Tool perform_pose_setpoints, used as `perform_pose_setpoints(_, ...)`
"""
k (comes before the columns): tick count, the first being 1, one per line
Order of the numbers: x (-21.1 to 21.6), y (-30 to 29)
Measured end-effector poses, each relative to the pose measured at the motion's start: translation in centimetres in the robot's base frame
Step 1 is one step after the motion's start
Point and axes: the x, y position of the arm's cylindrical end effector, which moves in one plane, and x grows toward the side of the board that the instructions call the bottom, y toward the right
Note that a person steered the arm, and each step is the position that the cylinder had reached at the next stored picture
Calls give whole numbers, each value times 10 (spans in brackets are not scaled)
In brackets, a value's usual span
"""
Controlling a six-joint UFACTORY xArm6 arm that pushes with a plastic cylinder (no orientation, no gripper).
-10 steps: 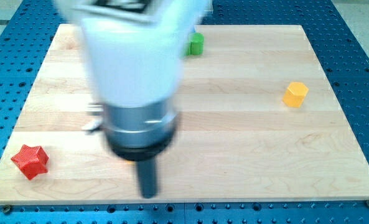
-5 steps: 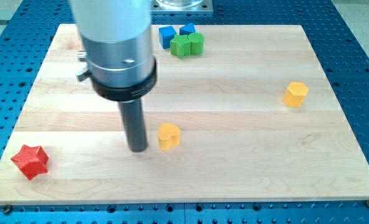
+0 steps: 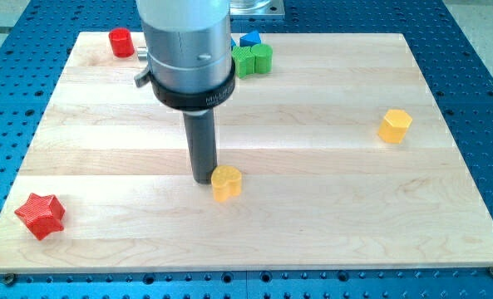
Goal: Slide the yellow heart to the bottom left of the yellow hexagon
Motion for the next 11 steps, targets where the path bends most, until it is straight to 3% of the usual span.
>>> perform_pose_setpoints(2,21,-33)
perform_pose_setpoints(4,-22,63)
perform_pose_setpoints(5,-22,14)
perform_pose_setpoints(6,29,-7)
perform_pose_setpoints(8,23,108)
perform_pose_setpoints(10,28,102)
perform_pose_setpoints(11,45,69)
